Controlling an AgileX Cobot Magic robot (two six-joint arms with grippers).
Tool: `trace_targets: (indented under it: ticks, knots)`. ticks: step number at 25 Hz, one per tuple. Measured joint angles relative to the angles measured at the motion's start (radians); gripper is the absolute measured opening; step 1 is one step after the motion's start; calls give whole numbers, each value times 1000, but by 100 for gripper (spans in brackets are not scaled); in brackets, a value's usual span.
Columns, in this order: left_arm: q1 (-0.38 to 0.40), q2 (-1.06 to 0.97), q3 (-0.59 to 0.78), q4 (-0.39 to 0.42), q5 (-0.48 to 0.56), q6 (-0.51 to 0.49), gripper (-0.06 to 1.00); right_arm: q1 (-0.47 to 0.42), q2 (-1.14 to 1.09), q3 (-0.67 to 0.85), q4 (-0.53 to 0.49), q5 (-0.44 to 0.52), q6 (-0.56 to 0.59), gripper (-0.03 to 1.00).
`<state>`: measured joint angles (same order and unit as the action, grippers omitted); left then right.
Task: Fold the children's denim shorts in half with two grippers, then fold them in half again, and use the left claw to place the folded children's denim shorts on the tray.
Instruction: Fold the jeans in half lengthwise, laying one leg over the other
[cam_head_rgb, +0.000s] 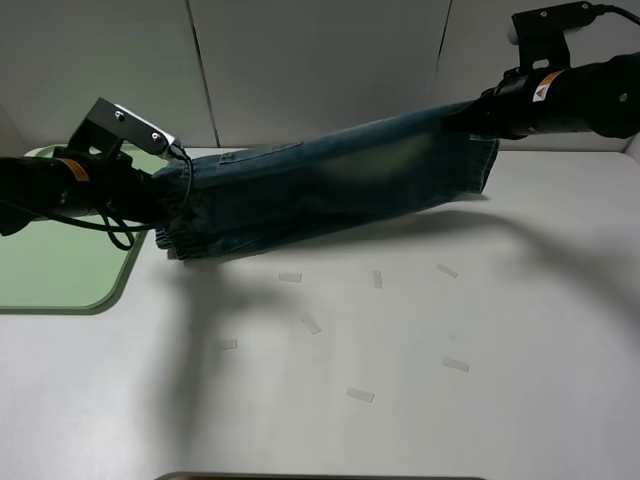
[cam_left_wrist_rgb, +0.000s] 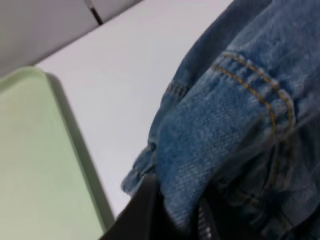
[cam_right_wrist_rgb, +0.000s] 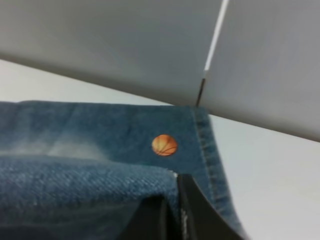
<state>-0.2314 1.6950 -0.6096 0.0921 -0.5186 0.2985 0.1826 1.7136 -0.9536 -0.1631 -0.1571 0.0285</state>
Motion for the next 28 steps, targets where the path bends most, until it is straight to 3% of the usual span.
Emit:
trace_targets:
  ticks: [10, 22, 28]
  knots:
    - [-2, 104, -2, -132, -99, 112, 13, -15, 117, -98, -3, 39, -3, -2]
    - [-4, 222, -3, -182, -301, 213, 13, -15, 263, -229, -6, 66, -3, -2]
    - [-4, 233, -3, -207, -393, 244, 13, -15, 282, -244, -11, 11, -3, -2]
